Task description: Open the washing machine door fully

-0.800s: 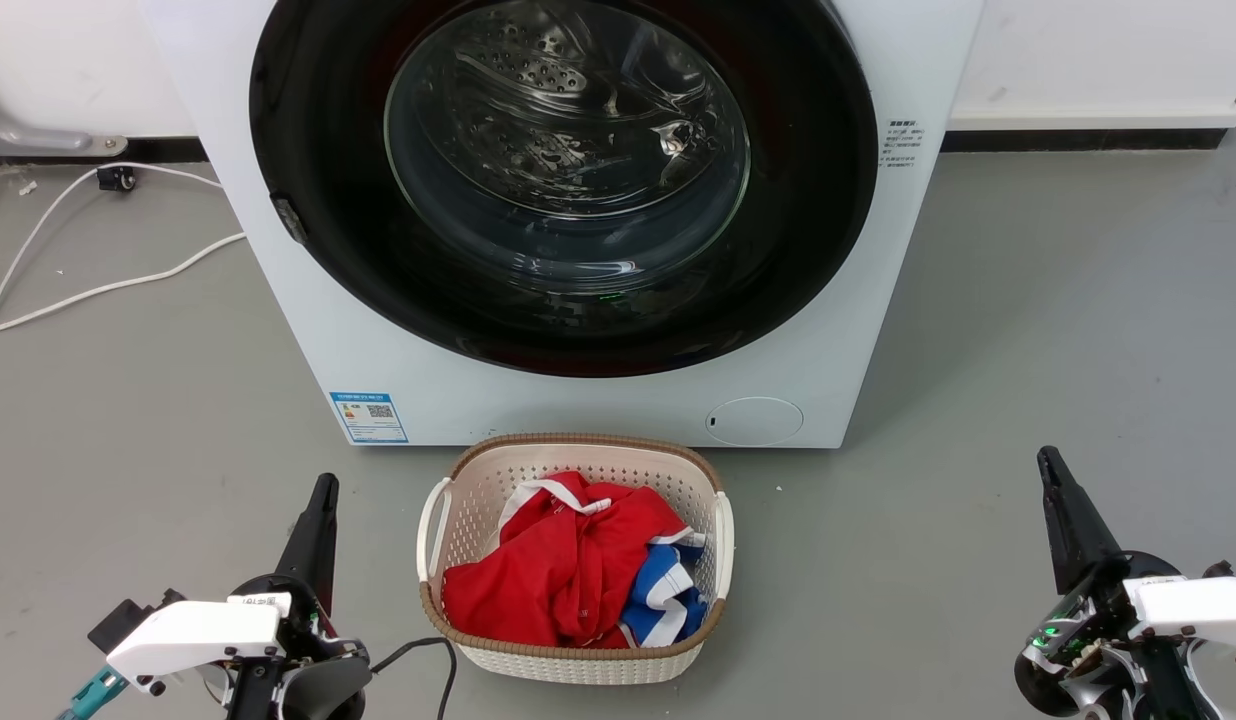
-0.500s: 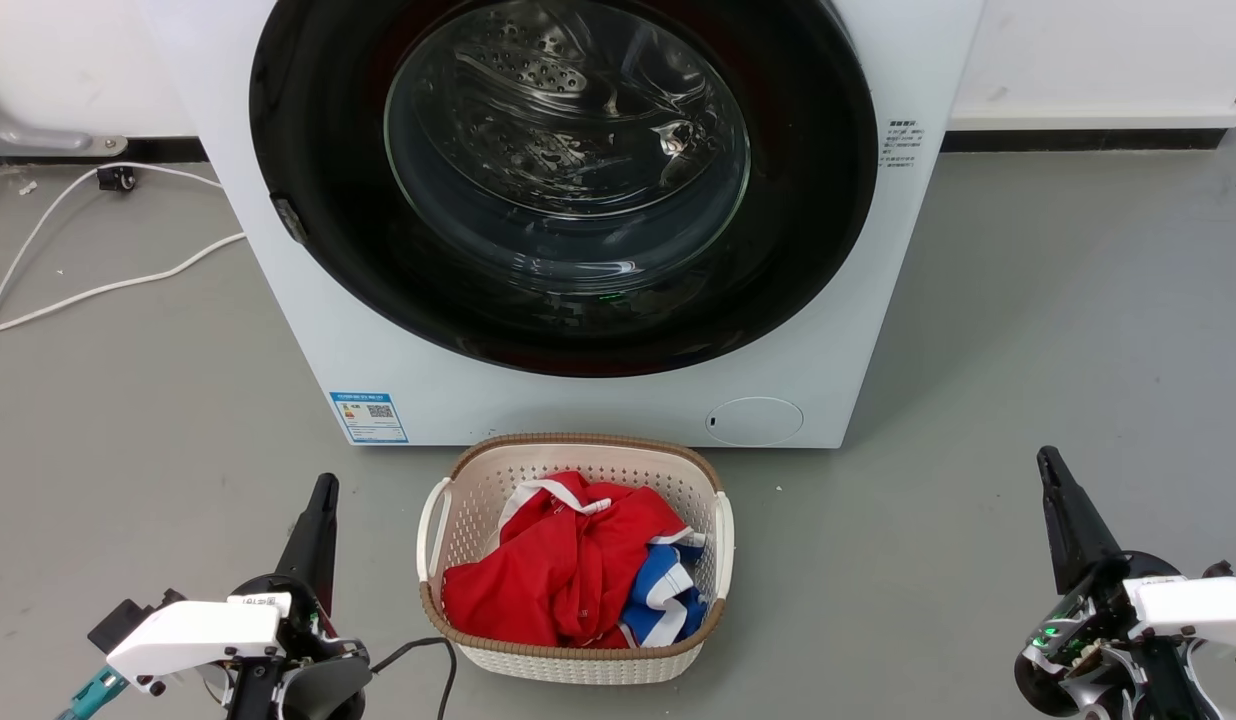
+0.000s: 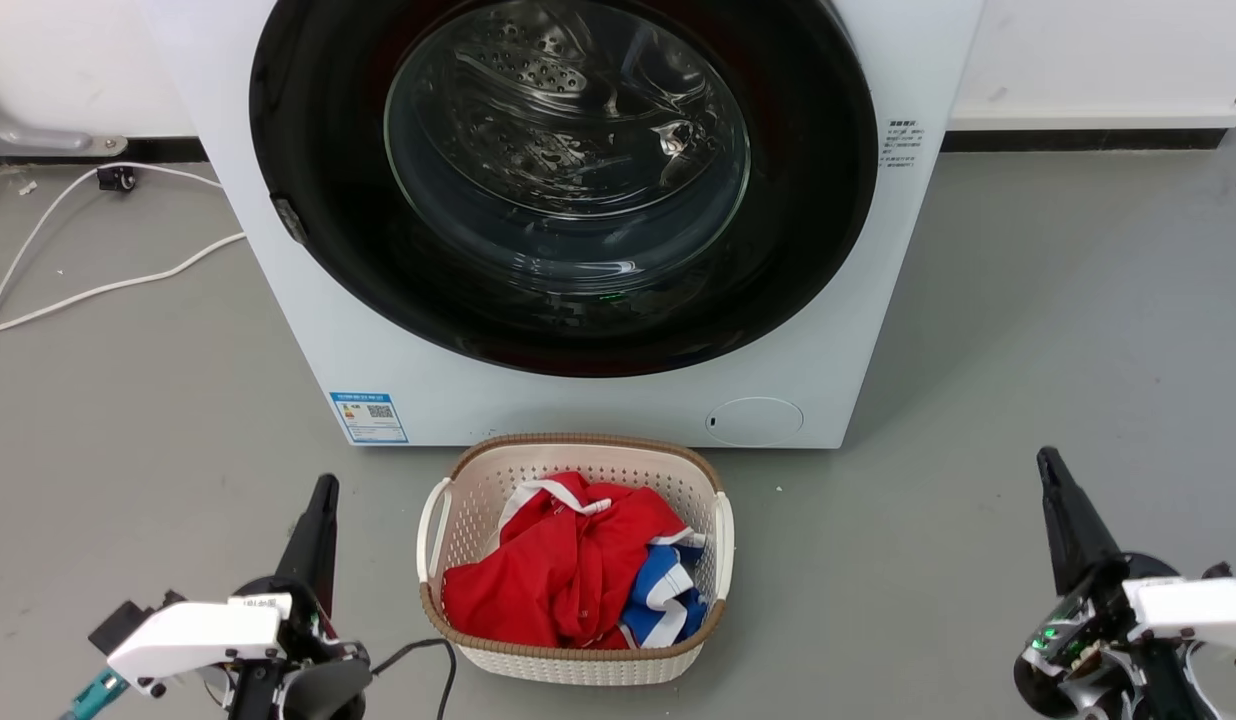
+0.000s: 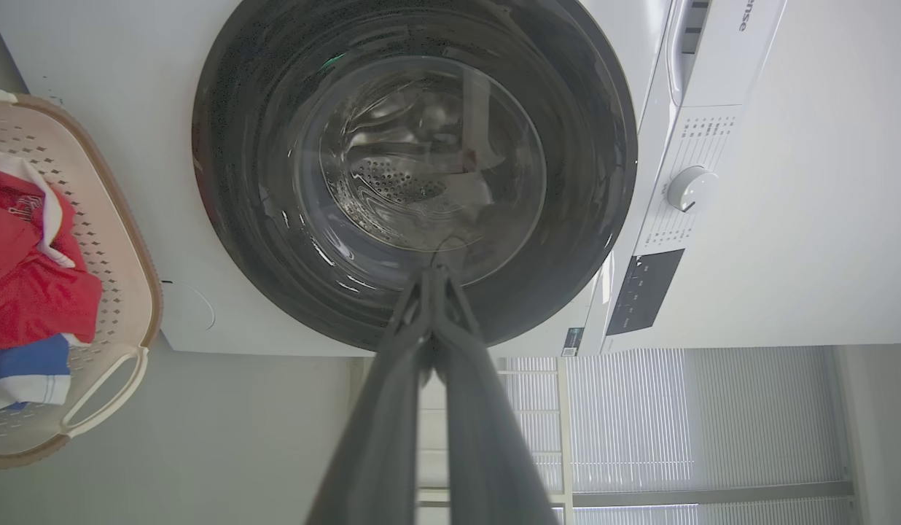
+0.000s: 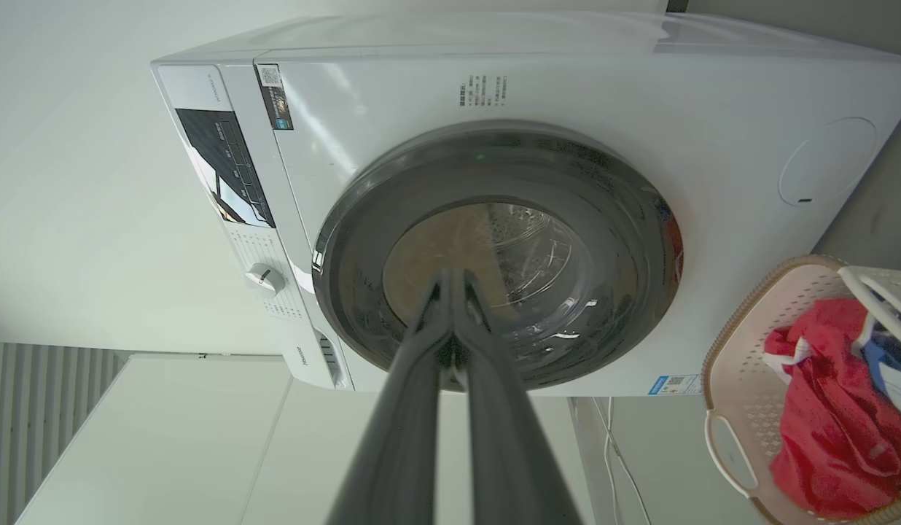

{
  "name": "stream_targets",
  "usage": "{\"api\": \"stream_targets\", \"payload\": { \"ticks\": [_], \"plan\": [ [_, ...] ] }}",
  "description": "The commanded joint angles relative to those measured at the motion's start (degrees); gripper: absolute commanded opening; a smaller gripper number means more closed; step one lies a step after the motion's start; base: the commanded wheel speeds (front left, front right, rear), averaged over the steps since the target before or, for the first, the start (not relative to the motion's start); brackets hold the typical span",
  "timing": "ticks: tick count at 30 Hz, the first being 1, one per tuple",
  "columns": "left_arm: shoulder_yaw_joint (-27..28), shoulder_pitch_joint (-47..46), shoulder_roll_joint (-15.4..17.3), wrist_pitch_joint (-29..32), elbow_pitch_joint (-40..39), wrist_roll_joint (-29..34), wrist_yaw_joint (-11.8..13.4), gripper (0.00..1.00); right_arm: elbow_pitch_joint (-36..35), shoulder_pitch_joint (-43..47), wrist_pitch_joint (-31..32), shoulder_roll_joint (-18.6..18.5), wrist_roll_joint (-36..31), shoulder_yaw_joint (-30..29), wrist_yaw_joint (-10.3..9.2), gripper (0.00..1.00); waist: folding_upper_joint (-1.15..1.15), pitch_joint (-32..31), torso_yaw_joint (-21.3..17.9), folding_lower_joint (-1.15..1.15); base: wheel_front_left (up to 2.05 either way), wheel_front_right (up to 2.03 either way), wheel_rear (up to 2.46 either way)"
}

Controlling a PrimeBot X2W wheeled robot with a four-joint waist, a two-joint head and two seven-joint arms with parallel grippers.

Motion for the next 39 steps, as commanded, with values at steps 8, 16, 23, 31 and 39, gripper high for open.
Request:
{"api": "stream_targets", "payload": {
  "ticks": [8, 16, 23, 31, 39],
  "plan": [
    [-0.4, 1.8, -0.1, -2.0, -0.6, 1.5, 0.1, 1.0, 0.0, 2.0, -1.9, 0.1, -2.1, 0.1, -0.02, 1.0, 0.0, 0.0, 0.0, 0.0, 0.0, 0.0, 0.0],
    [0.8, 2.2, -0.1, -4.2, -3.2, 8.7, 1.2, 1.0, -2.8, 3.1, -4.1, 0.1, -11.5, -0.6, -0.01, 1.0, 0.0, 0.1, 0.1, 0.0, 0.0, 0.0, 0.0],
    [-0.3, 2.9, -0.1, -5.9, -6.8, 18.9, 4.0, 1.0, -6.1, 4.0, -5.9, 0.1, -21.7, -0.3, -0.01, 1.0, 0.0, 0.2, 0.1, 0.0, 0.0, 0.0, 0.0],
    [-2.9, 4.0, -0.1, -7.8, -9.0, 32.1, 6.9, 1.0, -9.6, 5.1, -7.7, 0.1, -34.4, 1.0, 0.0, 1.0, 0.0, 0.3, 0.1, 0.0, 0.0, 0.0, 0.0],
    [-5.5, 4.8, 0.6, -9.5, -10.3, 41.8, 9.8, 1.0, -11.8, 6.5, -9.4, 0.1, -45.2, 2.2, 0.01, 1.0, 0.0, 0.3, 0.2, 0.0, 0.0, 0.0, 0.0]
  ]
}}
